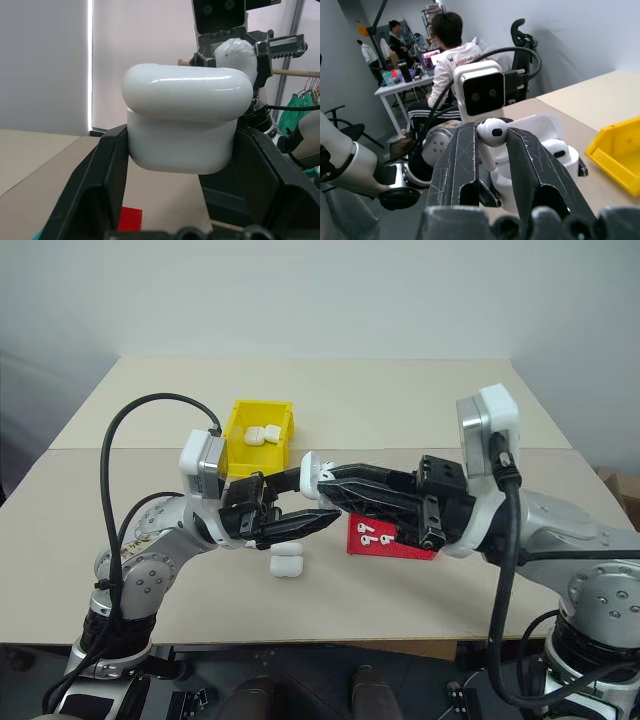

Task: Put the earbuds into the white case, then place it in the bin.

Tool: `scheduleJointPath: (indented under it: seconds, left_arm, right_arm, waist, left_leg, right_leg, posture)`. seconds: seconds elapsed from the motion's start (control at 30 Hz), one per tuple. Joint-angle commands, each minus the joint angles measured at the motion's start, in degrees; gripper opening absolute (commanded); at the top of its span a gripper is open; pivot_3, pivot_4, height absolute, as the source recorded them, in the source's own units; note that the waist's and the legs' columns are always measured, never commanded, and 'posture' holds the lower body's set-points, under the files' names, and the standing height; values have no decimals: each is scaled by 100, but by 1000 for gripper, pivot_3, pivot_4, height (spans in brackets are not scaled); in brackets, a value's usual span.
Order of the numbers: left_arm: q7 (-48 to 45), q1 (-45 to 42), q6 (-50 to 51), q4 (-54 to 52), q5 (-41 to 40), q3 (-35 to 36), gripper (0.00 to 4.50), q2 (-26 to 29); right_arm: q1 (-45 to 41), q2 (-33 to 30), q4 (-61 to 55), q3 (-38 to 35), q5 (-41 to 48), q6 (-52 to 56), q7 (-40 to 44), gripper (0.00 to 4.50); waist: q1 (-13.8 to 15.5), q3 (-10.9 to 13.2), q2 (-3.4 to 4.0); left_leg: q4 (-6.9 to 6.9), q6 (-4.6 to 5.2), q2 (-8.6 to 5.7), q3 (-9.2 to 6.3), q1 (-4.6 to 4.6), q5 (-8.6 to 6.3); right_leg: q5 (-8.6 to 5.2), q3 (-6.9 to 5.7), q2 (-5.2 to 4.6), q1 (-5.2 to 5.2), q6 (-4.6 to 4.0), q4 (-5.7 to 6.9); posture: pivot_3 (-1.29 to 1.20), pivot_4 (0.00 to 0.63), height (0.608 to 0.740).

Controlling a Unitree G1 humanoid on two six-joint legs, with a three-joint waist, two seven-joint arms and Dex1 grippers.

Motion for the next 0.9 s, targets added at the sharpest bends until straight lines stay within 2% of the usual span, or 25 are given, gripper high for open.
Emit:
scheduleJointPath:
  seconds: [0.03,0.53,0.67,0.83,0.9]
  left_arm:
    - [-38,-65,-108,-138,-13,29,2817,-33]
    - [-20,-56,-188,-182,30,-2,2817,-142]
    - [-32,-64,-201,-174,56,5,2817,-164]
    - [-44,-62,-207,-158,78,43,2817,-174]
    - [-31,-37,-202,-152,90,60,2817,-170]
  right_arm:
    - [55,-196,-107,72,8,-367,3,892]
    - [302,-679,-89,335,-447,-907,419,892]
    - [389,-781,-81,371,-621,-976,540,1881]
    - [445,-920,-55,277,-711,-1051,594,3502]
    - [512,-1030,-69,154,-613,-1064,663,3502]
  waist:
    - [6,0,0]
    - [15,0,0]
    - [14,0,-1]
    - [16,0,-1]
    - [20,1,-1]
  left_leg:
    - [0,0,0,0,0,0]
    - [1,0,0,0,-3,0]
    - [1,0,0,0,-3,0]
    - [1,1,0,0,-2,0]
    - [1,1,0,0,-2,0]
  right_leg:
    - [0,0,0,0,0,-1]
    - [0,-1,0,0,1,-4]
    - [0,-1,0,0,0,-4]
    - [0,-1,0,0,1,-3]
    - [0,-1,0,0,1,-4]
  posture:
    - [0,150,740]
    - [0,150,740]
    - [0,150,740]
    - [0,150,740]
    - [0,150,740]
